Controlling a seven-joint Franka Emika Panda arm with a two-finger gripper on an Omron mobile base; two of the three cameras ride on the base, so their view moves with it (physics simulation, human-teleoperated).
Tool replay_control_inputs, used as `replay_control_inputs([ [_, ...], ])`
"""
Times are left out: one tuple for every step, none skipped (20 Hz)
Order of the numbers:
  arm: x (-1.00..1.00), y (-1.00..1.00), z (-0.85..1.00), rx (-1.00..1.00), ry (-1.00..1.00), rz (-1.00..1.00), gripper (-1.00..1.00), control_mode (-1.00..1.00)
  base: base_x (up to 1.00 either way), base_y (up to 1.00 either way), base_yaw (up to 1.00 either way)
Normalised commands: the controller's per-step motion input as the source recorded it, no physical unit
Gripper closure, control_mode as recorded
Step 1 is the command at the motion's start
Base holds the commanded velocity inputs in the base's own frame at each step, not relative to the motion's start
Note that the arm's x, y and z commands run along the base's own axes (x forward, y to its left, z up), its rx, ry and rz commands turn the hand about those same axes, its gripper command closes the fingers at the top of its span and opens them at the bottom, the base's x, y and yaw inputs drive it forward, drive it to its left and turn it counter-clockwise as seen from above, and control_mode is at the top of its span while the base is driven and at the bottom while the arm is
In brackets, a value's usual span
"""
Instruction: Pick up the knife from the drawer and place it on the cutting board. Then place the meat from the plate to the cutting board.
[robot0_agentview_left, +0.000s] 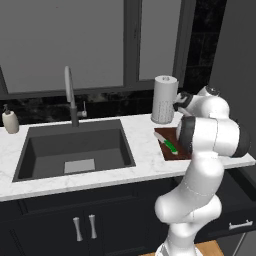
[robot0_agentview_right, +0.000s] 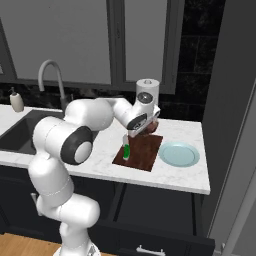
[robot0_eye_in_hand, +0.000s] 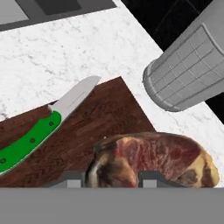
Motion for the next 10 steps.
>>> replay_control_inputs([
  [-0.06,0.42,-0.41,0.20,0.00,0.37,1.00,-1.00,0.00,0.00,0.00],
  [-0.05,0.24,-0.49,0.21,0.00,0.34,1.00,-1.00,0.00,0.00,0.00],
  [0.00,0.14,-0.51,0.21,0.00,0.31,1.00,-1.00,0.00,0.00,0.00],
  [0.00,0.05,-0.53,0.19,0.00,0.25,1.00,-1.00,0.00,0.00,0.00],
  [0.00,0.00,-0.56,0.18,0.00,0.23,1.00,-1.00,0.00,0.00,0.00],
  [0.00,0.00,-0.56,0.14,0.00,0.23,1.00,-1.00,0.00,0.00,0.00],
  [0.00,0.00,-0.52,0.07,0.00,0.24,1.00,-1.00,0.00,0.00,0.00],
  [0.00,0.00,-0.44,0.01,0.00,0.25,1.00,-1.00,0.00,0.00,0.00],
  [0.00,0.00,-0.29,0.00,0.00,0.24,1.00,-1.00,0.00,0.00,0.00],
  [0.00,0.00,-0.12,0.00,0.00,0.21,1.00,-1.00,0.00,0.00,0.00],
])
